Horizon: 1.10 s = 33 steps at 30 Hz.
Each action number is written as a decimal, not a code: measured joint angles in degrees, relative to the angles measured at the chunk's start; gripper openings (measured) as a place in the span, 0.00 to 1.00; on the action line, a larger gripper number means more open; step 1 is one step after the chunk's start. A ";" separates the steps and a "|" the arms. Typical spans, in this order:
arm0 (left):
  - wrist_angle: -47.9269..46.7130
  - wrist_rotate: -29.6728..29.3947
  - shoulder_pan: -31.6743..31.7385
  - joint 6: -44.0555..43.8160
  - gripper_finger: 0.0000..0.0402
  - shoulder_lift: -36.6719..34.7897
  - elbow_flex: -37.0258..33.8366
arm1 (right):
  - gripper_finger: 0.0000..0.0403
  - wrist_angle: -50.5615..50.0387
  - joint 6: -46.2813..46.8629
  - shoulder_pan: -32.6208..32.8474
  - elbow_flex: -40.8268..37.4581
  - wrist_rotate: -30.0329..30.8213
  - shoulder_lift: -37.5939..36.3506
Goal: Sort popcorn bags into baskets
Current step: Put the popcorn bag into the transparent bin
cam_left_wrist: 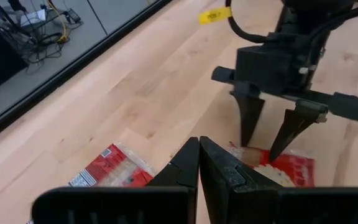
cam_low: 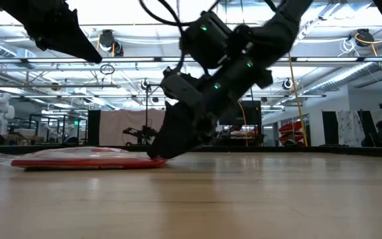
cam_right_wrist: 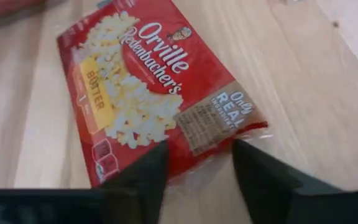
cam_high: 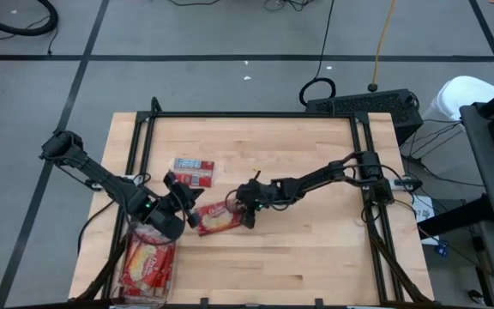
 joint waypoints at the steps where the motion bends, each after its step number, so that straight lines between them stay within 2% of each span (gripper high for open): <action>1: 0.00 0.00 0.24 0.11 0.05 0.00 0.00 | 0.37 2.46 0.19 -0.17 -1.18 -0.49 0.00; 5: 0.02 -0.02 1.14 0.06 0.05 0.00 0.00 | 0.07 11.50 1.00 -0.43 -6.11 -1.01 0.02; 6: 0.02 -0.02 1.30 -0.07 0.05 0.00 0.00 | 0.04 13.63 0.50 -0.46 -7.19 -0.92 0.02; 9: 0.17 0.01 1.69 0.11 0.05 0.00 -0.09 | 0.02 15.73 -1.45 -0.46 -10.43 -0.83 -2.26; 12: 4.85 0.54 2.32 2.06 0.05 0.00 -2.53 | 0.01 15.94 -5.14 -0.43 -13.26 0.23 -6.76; 16: 17.89 5.88 3.62 9.02 0.06 0.00 -5.96 | 0.00 15.36 -8.96 0.58 -17.25 4.91 -13.48; 19: 29.47 10.27 5.30 16.82 0.10 0.07 -8.44 | 0.00 15.41 -10.91 1.36 -19.80 7.90 -17.89; 22: 39.01 13.71 7.53 23.26 0.19 0.04 -10.47 | 0.00 15.42 -11.63 1.85 -21.84 10.02 -21.09; 24: 42.72 19.25 9.74 25.24 0.26 0.04 -11.52 | 0.00 15.13 -11.68 2.27 -22.90 11.61 -22.38; 27: 44.44 26.43 13.74 24.01 0.39 0.63 -12.28 | 0.00 15.36 -13.41 2.96 -23.05 13.19 -23.03; 33: 46.88 34.20 20.10 23.27 0.56 4.66 -12.20 | 0.00 17.87 -17.35 3.61 -23.05 13.37 -22.75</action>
